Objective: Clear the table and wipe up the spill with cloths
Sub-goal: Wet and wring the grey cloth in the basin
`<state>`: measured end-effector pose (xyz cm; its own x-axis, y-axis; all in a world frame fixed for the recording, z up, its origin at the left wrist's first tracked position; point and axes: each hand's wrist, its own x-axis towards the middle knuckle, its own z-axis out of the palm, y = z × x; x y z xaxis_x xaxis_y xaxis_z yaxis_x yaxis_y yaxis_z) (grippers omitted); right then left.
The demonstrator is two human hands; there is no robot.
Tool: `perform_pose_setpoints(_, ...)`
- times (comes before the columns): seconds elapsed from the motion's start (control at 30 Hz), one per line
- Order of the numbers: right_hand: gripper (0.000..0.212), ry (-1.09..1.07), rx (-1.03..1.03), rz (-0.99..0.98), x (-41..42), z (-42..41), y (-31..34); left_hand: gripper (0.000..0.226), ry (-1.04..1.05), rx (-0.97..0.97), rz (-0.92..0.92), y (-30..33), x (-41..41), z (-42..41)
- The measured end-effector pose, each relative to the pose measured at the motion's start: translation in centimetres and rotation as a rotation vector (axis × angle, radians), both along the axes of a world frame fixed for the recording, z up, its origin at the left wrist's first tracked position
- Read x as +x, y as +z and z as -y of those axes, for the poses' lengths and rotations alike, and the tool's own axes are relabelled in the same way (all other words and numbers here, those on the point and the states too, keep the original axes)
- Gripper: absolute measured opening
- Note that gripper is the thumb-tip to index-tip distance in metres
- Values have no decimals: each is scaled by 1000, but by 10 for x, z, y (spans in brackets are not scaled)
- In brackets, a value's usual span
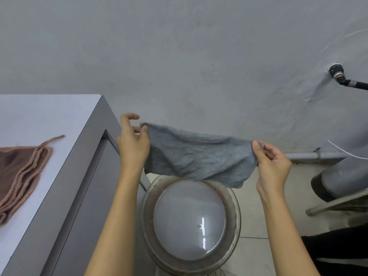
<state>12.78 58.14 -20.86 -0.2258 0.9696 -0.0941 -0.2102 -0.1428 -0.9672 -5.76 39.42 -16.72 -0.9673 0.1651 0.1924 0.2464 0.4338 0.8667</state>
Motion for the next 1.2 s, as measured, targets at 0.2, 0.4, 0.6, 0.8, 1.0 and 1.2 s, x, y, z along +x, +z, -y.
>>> perform_pose_setpoints(0.2, 16, 71, 57, 86, -13, 28, 26, 27, -176, -132, -152, 12, 29, -18)
perform_pose_setpoints(0.4, 6, 345, 24, 44, -29, 60, 45, 31, -630, -131, -112, 20, 69, -37)
perform_pose_setpoints(0.6, 14, 592, 107, 19, -20, 63, 47, 40, -772, -225, -130, 19, 65, -29)
perform_pose_setpoints(0.8, 17, 538, 480, 293, -13, 55, 39, 17, -710, -170, -161, 21, 66, -26)
perform_pose_setpoints(1.0, 42, 668, 679, 757, -2, 43, 22, 11, -651, 56, 8, 39, 58, -8)
perform_pose_setpoints(1.2, 20, 478, 886, 914, 1, 40, 23, 11, -469, 143, 48, 36, 51, -1)
